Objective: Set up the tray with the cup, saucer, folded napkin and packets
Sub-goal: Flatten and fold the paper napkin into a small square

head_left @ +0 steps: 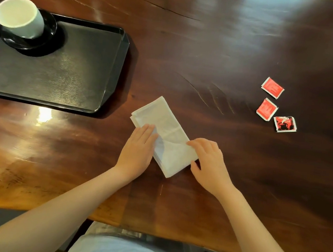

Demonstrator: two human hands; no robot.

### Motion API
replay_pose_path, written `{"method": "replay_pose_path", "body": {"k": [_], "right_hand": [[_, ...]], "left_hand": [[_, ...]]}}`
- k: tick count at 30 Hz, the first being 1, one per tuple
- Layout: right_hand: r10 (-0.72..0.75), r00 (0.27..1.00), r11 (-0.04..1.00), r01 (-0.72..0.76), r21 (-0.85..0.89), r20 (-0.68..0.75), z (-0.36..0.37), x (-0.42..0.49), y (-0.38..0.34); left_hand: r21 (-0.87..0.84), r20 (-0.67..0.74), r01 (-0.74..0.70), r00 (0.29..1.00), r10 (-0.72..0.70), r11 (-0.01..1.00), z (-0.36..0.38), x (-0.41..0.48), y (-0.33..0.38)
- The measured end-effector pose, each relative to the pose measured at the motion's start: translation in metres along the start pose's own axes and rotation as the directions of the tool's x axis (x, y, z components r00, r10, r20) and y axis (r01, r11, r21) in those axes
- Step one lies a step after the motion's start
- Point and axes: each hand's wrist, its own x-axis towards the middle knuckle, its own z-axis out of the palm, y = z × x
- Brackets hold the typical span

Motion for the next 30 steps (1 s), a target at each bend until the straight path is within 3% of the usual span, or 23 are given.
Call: {"method": "replay_pose_path", "body": {"k": [3,7,10,13,16,19,22,24,27,30], "right_hand": [[-0.163,0.966,0.968,0.197,-0.158,0.202,0.005,0.007,0.008],[-0.299,0.946,0.919,0.321,-0.227,0.126,0.003,0.019,0.012],[-0.328,0.942,0.941,0.333,-0.069,0.069,-0.010,0.030,0.002],[-0.209,0.975,0.961,0.190,0.201,0.080,-0.019,0.044,-0.018],[-0.118,0.990,0.913,0.078,0.400,0.075,-0.020,0.062,-0.034],[-0.023,0.995,0.813,-0.036,0.580,0.094,-0.018,0.085,-0.040],[0.049,0.991,0.805,-0.111,0.583,0.121,-0.015,0.105,-0.044],[0.069,0.990,0.838,-0.126,0.532,0.126,-0.008,0.113,-0.048],[0.130,0.990,0.863,-0.141,0.484,0.057,0.006,0.122,-0.054],[0.169,0.985,0.895,-0.147,0.420,-0.017,0.020,0.131,-0.058]], "left_hand": [[-0.136,0.064,0.075,0.996,-0.067,0.988,0.001,-0.004,-0.006],[-0.248,0.104,0.080,0.993,-0.055,0.966,-0.007,-0.004,-0.012],[-0.266,0.164,0.029,0.986,0.016,0.963,-0.013,-0.005,-0.017],[-0.338,0.177,-0.026,0.980,0.091,0.941,-0.016,-0.009,-0.020],[-0.517,0.171,0.148,0.983,-0.067,0.843,-0.017,-0.011,-0.016],[-0.680,0.177,0.329,0.941,-0.289,0.655,-0.023,-0.004,-0.011],[-0.751,0.253,0.494,0.828,-0.500,0.438,-0.029,0.008,-0.007],[-0.768,0.271,0.538,0.765,-0.583,0.348,-0.028,0.014,-0.005],[-0.758,0.261,0.576,0.697,-0.668,0.305,-0.026,0.025,-0.009],[-0.715,0.245,0.612,0.673,-0.698,0.339,-0.024,0.032,-0.014]]}}
